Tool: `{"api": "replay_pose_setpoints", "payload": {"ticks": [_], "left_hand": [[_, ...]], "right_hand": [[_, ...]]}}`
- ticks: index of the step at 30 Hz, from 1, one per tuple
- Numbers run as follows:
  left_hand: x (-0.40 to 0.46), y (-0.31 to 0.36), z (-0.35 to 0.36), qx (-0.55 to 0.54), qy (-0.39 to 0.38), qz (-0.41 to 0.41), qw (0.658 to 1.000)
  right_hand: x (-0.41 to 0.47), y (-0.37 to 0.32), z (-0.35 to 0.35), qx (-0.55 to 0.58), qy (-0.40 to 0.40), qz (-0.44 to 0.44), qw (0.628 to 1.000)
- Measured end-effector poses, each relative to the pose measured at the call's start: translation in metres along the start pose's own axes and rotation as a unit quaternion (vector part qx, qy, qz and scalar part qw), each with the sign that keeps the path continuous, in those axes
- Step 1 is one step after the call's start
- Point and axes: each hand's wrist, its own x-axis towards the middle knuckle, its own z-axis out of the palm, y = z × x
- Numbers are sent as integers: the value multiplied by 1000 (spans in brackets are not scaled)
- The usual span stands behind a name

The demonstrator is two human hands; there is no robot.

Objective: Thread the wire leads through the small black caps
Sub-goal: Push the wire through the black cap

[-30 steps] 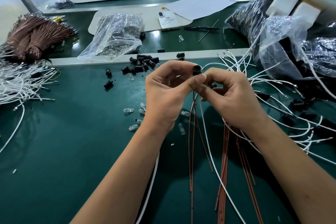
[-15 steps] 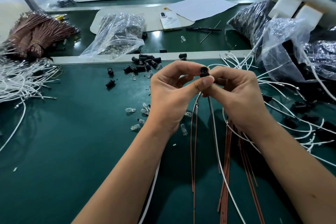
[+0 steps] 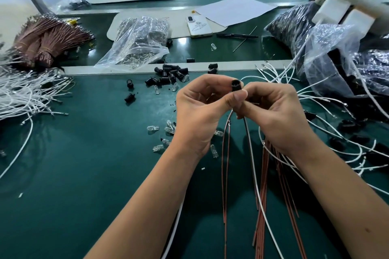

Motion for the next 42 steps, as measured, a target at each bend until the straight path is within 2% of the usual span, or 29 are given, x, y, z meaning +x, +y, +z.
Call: {"api": "replay_pose_setpoints", "payload": {"ticks": [8,15,21,27,37,42], "left_hand": [[0,-2,-1,11,37,-28,999],[6,-2,-6,59,66,-130,988],[9,2,-11,35,105,-179,978],[9,1,-10,34,111,-207,972],[9,0,-9,40,117,-205,971],[7,-1,-7,75,138,-179,971]], "right_hand": [[1,1,0,-3,-10,40,999],[1,5,4,56,37,110,992],[3,1,-1,91,26,171,981],[2,-3,1,83,27,178,980],[1,-3,3,68,43,178,981],[0,-2,4,53,16,190,980]]}}
